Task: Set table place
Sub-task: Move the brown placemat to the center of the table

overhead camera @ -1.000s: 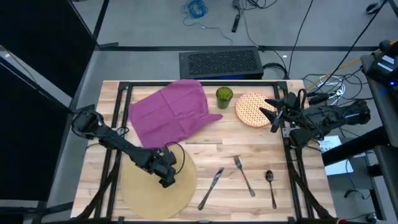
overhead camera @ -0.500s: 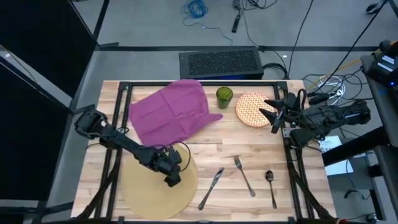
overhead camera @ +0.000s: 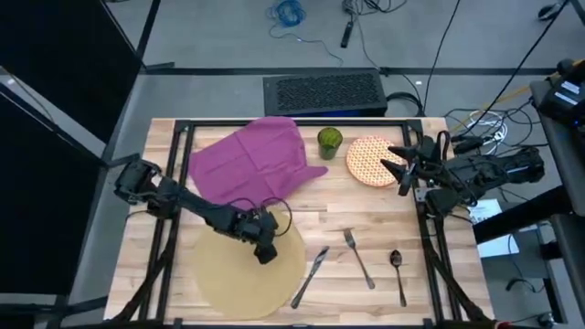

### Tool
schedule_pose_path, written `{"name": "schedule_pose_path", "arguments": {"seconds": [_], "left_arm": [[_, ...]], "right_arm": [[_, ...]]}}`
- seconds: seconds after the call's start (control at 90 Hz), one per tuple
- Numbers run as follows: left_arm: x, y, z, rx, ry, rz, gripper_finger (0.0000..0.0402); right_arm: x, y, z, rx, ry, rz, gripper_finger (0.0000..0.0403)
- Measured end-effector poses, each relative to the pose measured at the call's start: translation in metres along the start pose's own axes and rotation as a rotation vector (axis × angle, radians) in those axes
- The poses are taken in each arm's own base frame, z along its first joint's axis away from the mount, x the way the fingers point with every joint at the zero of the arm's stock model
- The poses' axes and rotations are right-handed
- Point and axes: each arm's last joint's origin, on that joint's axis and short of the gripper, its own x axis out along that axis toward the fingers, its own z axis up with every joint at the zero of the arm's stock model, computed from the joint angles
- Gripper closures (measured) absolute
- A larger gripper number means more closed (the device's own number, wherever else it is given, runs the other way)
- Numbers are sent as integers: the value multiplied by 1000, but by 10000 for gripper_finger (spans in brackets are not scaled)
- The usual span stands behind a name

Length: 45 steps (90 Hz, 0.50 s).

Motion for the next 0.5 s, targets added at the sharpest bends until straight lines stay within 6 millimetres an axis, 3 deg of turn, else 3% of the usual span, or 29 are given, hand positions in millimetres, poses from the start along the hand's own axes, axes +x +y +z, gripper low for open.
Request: {"name": "schedule_pose_path", "arguments": {"seconds": [0.233, 0.5], "left_arm": [[28, -4, 20, 69, 17, -42, 401], [32, -7, 39, 121, -8, -48, 401]], "right_arm": [[0, 1, 0, 4, 7, 19, 177], [0, 1, 0, -2, 8, 21, 177]]}}
